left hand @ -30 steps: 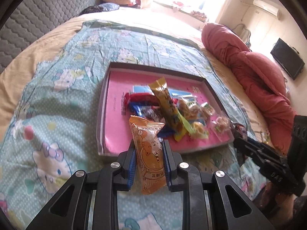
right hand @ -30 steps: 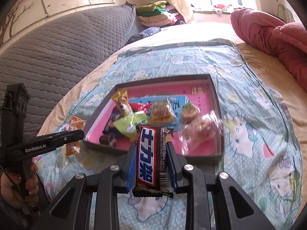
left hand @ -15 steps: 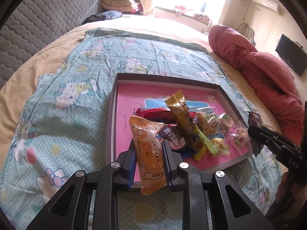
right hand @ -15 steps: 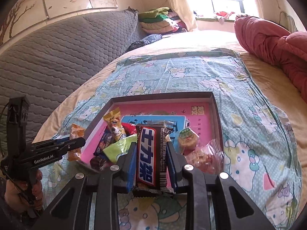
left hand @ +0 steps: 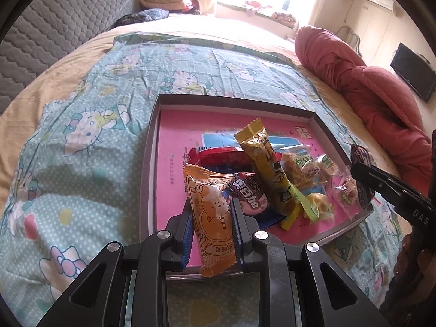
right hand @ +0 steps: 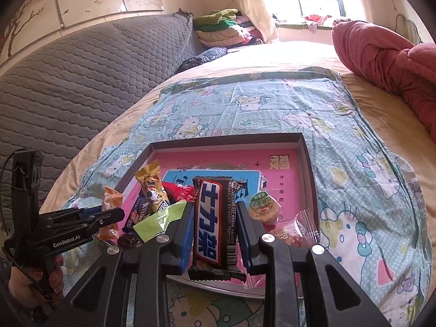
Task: Organize snacks
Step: 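Carry the pastry pack and chocolate bar over the tray with both grippers, then lower the pastry pack and chocolate bar into the tray and open both grippers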
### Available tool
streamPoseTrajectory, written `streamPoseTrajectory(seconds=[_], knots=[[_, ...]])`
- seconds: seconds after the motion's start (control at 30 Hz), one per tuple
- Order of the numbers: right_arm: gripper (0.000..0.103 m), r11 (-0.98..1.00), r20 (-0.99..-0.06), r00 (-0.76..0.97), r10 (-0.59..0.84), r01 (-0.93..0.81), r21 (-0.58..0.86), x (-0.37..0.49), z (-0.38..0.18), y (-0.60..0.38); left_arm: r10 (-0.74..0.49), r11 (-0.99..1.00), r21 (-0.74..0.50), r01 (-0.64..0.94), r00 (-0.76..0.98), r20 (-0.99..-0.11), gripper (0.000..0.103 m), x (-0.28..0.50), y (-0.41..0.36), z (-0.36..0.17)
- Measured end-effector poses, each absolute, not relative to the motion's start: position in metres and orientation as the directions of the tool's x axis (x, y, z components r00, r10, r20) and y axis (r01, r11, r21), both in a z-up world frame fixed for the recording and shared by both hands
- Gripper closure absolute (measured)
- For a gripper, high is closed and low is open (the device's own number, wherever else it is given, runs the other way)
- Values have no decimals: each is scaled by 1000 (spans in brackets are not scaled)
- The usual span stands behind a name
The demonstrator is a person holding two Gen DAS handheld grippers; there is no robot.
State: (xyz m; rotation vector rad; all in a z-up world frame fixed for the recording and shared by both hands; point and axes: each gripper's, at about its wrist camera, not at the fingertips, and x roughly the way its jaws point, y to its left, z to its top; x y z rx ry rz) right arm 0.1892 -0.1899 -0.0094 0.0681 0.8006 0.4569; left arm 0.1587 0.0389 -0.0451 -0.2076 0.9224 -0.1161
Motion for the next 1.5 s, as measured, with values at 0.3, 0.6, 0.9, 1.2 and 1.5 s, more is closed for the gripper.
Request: streamPoseTrajectory(seconds=[0.3, 0.6, 0.9, 1.2, 1.5], knots=[[74, 906, -714, 571, 406, -351, 235, 196, -26, -188, -191, 973, -230, 10, 590, -784, 77, 160, 39, -48], [73, 901, -734, 549, 399, -382, 204, 193, -34, -175, -209, 968, -251, 10, 587, -782, 77, 160, 42, -50], [73, 903, -723, 563, 400, -378, 205, 191, -29, -176, -209, 969, -245, 19, 586, -783, 75, 158, 39, -47], [73, 912, -707, 596, 382, -368, 182, 184, -18, -179, -198, 973, -231, 19, 589, -784, 59, 155, 38, -42], [69, 920, -686, 625, 373, -347, 183, 181, -10, -186, -202, 972, -234, 26, 601, -773, 45, 150, 38, -33]])
